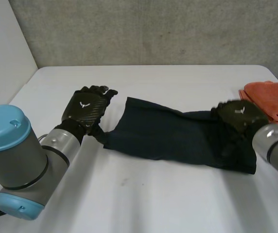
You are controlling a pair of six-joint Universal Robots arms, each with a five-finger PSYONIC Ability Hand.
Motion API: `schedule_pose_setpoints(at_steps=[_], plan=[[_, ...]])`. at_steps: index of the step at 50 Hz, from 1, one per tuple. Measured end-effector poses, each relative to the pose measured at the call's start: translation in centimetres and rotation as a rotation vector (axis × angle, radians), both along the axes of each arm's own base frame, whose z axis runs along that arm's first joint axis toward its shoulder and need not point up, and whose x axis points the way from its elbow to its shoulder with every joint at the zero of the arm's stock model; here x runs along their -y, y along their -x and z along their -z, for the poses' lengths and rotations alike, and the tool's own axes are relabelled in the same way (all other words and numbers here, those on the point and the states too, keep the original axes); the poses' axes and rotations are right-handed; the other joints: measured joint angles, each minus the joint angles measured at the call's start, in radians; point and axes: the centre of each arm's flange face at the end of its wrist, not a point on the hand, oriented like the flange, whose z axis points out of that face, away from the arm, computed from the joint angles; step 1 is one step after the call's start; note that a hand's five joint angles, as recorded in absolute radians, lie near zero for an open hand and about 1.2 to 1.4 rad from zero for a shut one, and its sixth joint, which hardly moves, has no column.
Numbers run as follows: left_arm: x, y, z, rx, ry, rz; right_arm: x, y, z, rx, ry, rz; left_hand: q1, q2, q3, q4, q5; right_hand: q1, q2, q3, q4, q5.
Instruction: Fold the laundry.
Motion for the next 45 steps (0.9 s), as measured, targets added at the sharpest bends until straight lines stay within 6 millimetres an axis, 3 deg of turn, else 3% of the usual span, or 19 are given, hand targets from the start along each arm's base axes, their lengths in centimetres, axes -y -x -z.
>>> schedule_pose_setpoints(at_steps=[6,12,33,41,45], plan=[[-0.1,0.0,0.2,0.002,-0.005,0.001,-0.9,2.7,3.3,0.078,-0.113,0.033,0.000,0.000,0.000,0.000,0.000,0.011,0.003,0.027,0.042,0.047],[-0.2,0.0,0.4,0.005,-0.010,0.004,-0.7,4.3,4.9,0.111,-0.116,0.047,0.000,0.000,0.000,0.000,0.000,0.138,0.160,0.177,0.185,0.165],[-0.3,0.1,0.8,0.011,-0.021,0.008,1.2,5.5,7.3,0.099,-0.104,0.085,0.000,0.000,0.000,0.000,0.000,0.280,0.318,0.343,0.346,0.318],[-0.3,0.1,0.8,0.012,-0.022,0.009,1.7,6.1,7.6,0.085,-0.106,0.098,0.000,0.000,0.000,0.000,0.000,0.546,0.790,0.802,0.827,0.754],[-0.3,0.1,0.8,0.012,-0.022,0.008,2.0,6.6,7.6,0.076,-0.103,0.112,0.000,0.000,0.000,0.000,0.000,0.550,0.804,0.817,0.855,0.778]])
